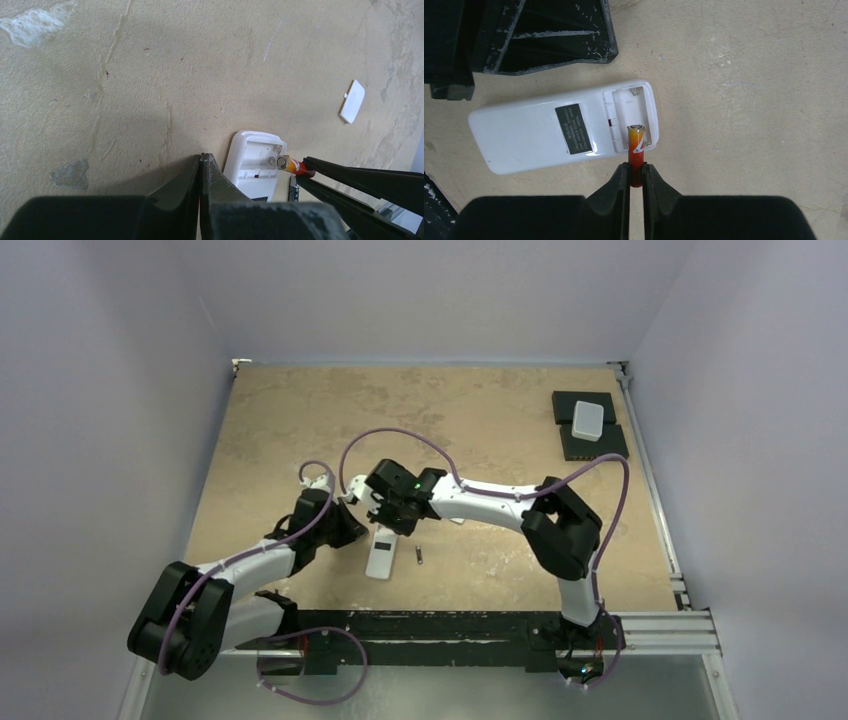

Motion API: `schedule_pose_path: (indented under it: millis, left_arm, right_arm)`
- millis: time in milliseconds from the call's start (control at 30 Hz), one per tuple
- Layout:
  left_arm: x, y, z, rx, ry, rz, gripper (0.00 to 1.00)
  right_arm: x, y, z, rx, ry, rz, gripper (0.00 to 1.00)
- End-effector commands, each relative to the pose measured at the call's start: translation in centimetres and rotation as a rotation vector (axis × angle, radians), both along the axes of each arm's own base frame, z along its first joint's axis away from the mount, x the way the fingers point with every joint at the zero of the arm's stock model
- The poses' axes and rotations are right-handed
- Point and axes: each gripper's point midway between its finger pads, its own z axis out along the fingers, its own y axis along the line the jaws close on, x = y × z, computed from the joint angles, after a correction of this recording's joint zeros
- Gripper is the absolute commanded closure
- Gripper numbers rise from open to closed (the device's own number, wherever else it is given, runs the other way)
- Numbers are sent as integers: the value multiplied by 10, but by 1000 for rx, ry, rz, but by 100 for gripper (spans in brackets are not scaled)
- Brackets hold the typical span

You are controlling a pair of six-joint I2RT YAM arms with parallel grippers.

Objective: Load the batteries into the remote control

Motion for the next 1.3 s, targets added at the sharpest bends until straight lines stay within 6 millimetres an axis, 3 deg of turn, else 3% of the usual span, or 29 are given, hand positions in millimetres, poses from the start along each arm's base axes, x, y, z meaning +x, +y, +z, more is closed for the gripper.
schedule_pose_path:
  millis: [0, 567, 1267]
  left_arm:
    - [0, 3, 1, -5, -15, 2, 100]
    - [-1, 5, 0, -6, -12, 5, 100]
    - [-1, 6, -1, -11, -5, 6, 100]
  right_arm:
    - [13, 16, 11, 48, -23, -10, 99]
    - [19, 19, 6, 45, -23, -22, 92]
    - [17, 21, 13, 67, -29, -3, 80]
